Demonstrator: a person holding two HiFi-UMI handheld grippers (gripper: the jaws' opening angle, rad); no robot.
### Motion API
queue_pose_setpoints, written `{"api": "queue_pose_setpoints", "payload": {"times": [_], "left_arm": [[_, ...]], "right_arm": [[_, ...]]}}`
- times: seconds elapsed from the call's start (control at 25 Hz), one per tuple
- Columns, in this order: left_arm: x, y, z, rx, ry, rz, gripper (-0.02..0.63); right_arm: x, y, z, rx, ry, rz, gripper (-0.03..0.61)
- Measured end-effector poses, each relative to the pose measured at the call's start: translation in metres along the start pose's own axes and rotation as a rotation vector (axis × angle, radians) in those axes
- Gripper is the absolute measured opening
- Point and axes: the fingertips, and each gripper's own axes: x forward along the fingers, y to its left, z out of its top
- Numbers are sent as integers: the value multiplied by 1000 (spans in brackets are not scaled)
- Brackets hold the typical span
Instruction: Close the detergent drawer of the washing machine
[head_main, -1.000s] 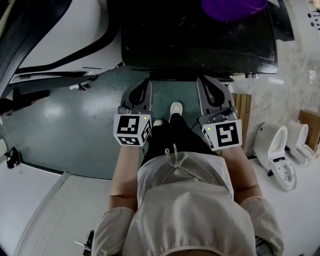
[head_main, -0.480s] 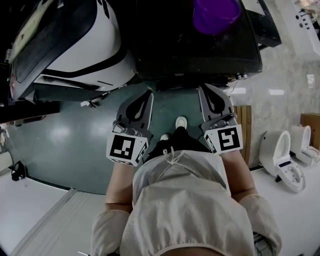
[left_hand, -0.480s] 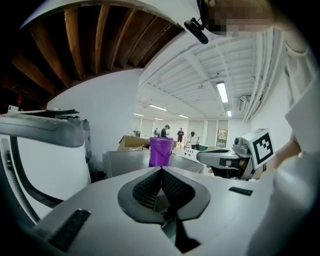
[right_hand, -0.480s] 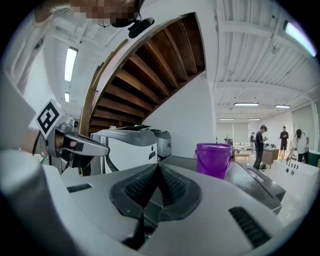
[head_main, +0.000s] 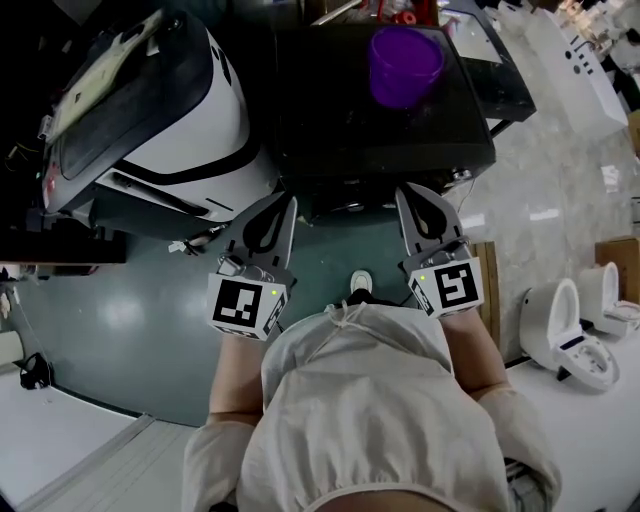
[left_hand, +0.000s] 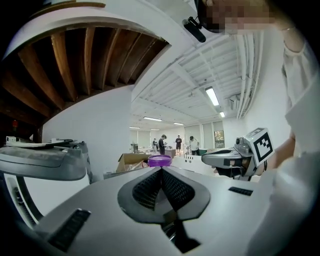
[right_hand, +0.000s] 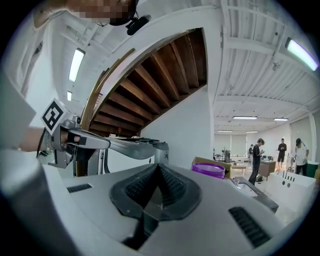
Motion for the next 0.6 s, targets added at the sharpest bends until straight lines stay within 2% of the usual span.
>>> {"api": "queue_pose_setpoints", "payload": {"times": [0.36, 0.6], "left_arm": [[-7, 13, -2, 1, 13, 23, 20], [-8, 15, -6, -9, 21, 21, 18]], "right_arm": [[-3, 12, 15, -25, -11, 32, 2], [-4, 13, 14, -3, -4, 30, 2]]}}
